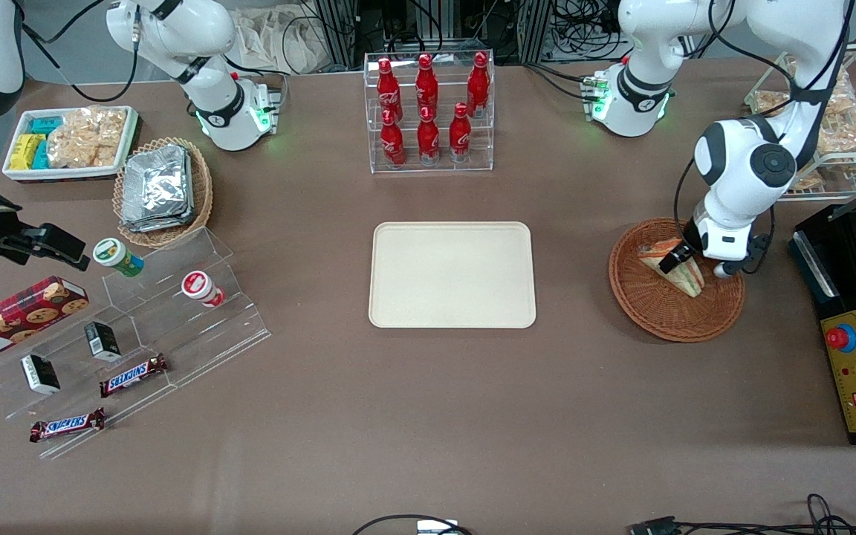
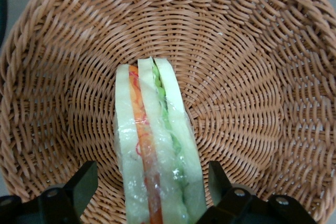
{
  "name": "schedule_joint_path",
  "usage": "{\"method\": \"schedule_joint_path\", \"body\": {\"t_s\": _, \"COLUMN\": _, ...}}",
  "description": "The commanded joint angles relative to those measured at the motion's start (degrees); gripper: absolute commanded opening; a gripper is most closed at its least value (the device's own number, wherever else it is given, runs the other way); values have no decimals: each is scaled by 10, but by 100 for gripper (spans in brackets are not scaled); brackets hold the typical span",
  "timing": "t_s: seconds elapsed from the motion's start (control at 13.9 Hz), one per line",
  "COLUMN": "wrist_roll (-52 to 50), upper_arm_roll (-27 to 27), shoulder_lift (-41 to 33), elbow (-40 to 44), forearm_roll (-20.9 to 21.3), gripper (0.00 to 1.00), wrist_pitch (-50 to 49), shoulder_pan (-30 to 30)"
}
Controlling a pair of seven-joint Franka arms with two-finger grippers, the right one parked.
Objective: Place sandwich from basket to tray
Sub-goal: 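Close the left gripper on the wrapped sandwich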
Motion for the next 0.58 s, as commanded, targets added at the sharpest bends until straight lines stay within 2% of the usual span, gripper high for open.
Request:
{"method": "schedule_joint_path", "body": {"t_s": 0.0, "wrist_roll": -8, "upper_arm_roll": 0, "shoulder_lift": 6, "elbow": -10, "forearm_roll": -2, "gripper": 15, "wrist_pitch": 22, "shoulder_pan": -4}}
{"method": "schedule_joint_path", "body": {"t_s": 0.07, "wrist_roll": -9, "upper_arm_roll": 0, "shoulder_lift": 6, "elbow": -9, "forearm_roll": -2, "gripper": 0, "wrist_pitch": 21, "shoulder_pan": -5}}
{"method": "schedule_joint_path", "body": {"t_s": 0.36, "wrist_roll": -2, "upper_arm_roll": -4, "shoulder_lift": -8, "elbow": 2, "forearm_roll": 2, "gripper": 0, "wrist_pitch": 3, "shoulder_pan": -7}}
{"method": "schedule_joint_path", "body": {"t_s": 0.5, "wrist_roll": 12, "upper_arm_roll": -8, "shoulder_lift": -36, "elbow": 21, "forearm_roll": 11, "gripper": 0, "wrist_pitch": -53, "shoulder_pan": -7}}
